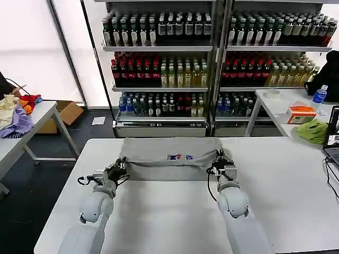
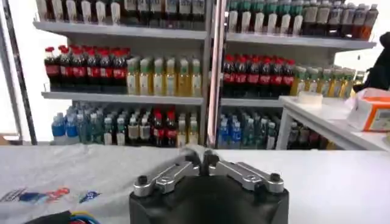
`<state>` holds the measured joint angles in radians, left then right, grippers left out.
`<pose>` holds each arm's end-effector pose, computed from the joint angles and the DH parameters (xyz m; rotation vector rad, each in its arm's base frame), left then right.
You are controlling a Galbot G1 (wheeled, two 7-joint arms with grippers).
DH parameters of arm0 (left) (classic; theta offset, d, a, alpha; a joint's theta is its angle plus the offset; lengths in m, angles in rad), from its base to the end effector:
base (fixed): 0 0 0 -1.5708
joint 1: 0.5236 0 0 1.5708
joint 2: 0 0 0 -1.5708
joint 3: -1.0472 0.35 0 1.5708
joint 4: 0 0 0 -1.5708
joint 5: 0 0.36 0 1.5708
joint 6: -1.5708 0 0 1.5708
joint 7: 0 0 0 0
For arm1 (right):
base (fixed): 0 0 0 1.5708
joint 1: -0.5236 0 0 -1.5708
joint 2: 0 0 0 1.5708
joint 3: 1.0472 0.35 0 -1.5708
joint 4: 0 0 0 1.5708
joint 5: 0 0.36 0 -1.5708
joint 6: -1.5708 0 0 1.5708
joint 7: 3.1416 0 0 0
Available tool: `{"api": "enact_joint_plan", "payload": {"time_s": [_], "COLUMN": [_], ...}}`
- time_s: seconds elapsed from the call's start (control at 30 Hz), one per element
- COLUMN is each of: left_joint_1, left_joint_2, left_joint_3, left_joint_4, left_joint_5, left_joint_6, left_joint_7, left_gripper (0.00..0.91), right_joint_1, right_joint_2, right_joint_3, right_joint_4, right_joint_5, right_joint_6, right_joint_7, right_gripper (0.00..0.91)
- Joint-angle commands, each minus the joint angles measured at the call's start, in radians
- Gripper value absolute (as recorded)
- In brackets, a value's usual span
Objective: Fold and organize the clothes.
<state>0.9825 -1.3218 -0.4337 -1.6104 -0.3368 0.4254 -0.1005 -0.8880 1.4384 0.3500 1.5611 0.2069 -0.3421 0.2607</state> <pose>0.3791 0.0514 -0.3095 -0.0246 -2.7900 0.0647 0.4069 0.0150 -0.2979 -0.1126 -2.9166 -0.0003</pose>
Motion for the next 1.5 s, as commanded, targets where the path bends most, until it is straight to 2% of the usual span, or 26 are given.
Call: {"api": "enact_joint_plan", "payload": {"time_s": [0.03,0.13,0.3,0.43,0.53,0.7,1.03,1.3,1.5], "left_joint_1": [0.018,0.039,0.112,0.170,0.205,0.187,0.153,0.136,0.143], "left_joint_2": [0.002,0.004,0.014,0.017,0.016,0.011,0.015,0.020,0.018], "left_joint_3": [-0.015,-0.023,-0.034,-0.037,-0.042,-0.043,-0.039,-0.033,-0.021], "left_joint_4": [-0.057,-0.094,-0.202,-0.276,-0.289,-0.257,-0.184,-0.137,-0.114], "left_joint_5": [-0.001,-0.002,0.003,0.007,0.013,0.026,0.041,0.042,0.059], "left_joint_6": [0.035,0.056,0.125,0.151,0.151,0.151,0.151,0.150,0.151], "left_joint_7": [-0.019,-0.025,-0.035,-0.037,-0.032,-0.042,-0.042,-0.038,-0.035], "left_gripper": [0.907,0.907,0.907,0.907,0.907,0.907,0.907,0.907,0.907], "right_joint_1": [0.033,0.020,-0.063,-0.210,-0.282,-0.306,-0.280,-0.242,-0.238], "right_joint_2": [0.016,0.017,-0.042,-0.133,-0.160,-0.162,-0.174,-0.164,-0.156], "right_joint_3": [-0.005,-0.006,0.002,0.013,0.025,0.053,0.043,0.014,0.010], "right_joint_4": [0.001,0.050,0.179,0.283,0.319,0.326,0.284,0.227,0.204], "right_joint_5": [0.108,0.140,0.148,0.224,0.222,0.224,0.261,0.276,0.297], "right_joint_6": [0.039,0.019,-0.066,-0.102,-0.105,-0.119,-0.174,-0.197,-0.216], "right_joint_7": [0.063,0.092,0.142,0.124,0.133,0.160,0.137,0.141,0.164], "right_gripper": [0.907,0.907,0.907,0.907,0.907,0.907,0.907,0.907,0.595]}}
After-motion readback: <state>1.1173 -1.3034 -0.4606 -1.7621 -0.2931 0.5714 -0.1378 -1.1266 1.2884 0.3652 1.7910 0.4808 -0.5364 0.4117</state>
